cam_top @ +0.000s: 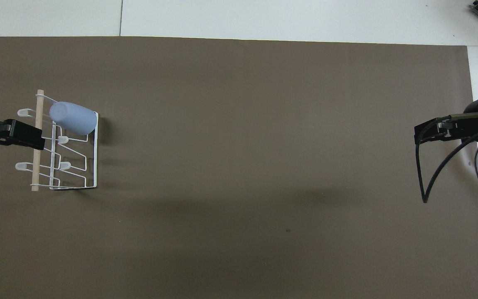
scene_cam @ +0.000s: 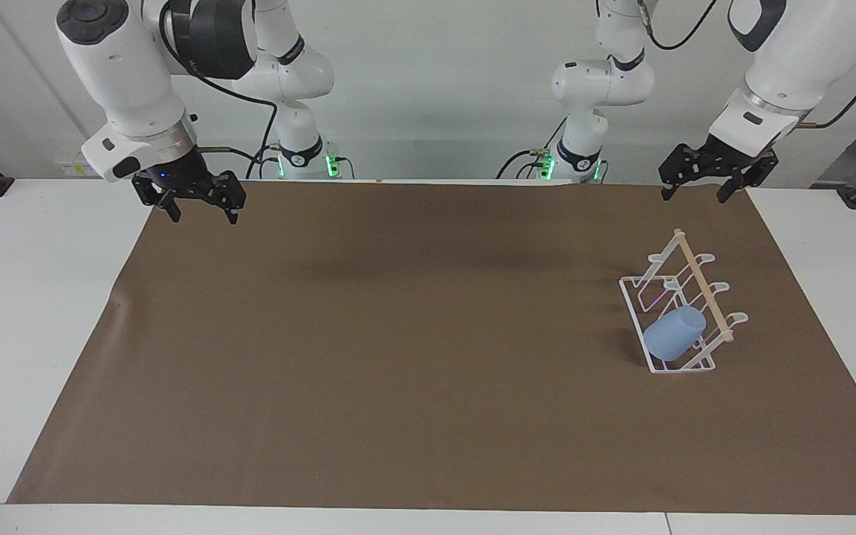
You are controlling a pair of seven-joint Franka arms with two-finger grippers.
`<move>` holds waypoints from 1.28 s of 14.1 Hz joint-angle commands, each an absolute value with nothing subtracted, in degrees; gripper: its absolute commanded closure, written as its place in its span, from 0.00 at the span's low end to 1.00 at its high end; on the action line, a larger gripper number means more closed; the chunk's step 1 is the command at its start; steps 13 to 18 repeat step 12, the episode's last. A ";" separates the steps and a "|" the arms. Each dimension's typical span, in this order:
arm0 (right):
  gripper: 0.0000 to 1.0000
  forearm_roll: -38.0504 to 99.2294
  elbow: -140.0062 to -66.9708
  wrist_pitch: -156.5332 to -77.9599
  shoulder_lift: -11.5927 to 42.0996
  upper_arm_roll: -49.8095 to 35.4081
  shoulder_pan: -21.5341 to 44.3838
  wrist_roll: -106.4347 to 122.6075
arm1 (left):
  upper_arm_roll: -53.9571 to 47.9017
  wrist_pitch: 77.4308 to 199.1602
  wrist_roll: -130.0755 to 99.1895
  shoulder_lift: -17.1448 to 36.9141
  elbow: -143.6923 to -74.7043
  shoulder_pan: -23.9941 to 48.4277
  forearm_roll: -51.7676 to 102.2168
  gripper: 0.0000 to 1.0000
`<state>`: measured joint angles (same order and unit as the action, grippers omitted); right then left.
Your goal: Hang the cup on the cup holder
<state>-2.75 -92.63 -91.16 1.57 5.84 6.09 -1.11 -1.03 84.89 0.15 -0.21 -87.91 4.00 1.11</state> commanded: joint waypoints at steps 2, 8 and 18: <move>0.00 -1.67 -93.43 -91.76 0.97 5.89 5.63 0.35 | -1.41 86.31 1.93 0.44 -87.80 3.08 0.70 0.00; 0.00 -1.67 -93.43 -91.76 0.97 5.89 5.63 0.26 | -1.41 87.45 2.37 -0.09 -89.30 3.08 0.62 0.00; 0.00 -1.67 -93.43 -91.76 0.97 5.89 5.63 0.35 | -1.41 87.28 2.29 -0.09 -89.38 3.08 0.62 0.00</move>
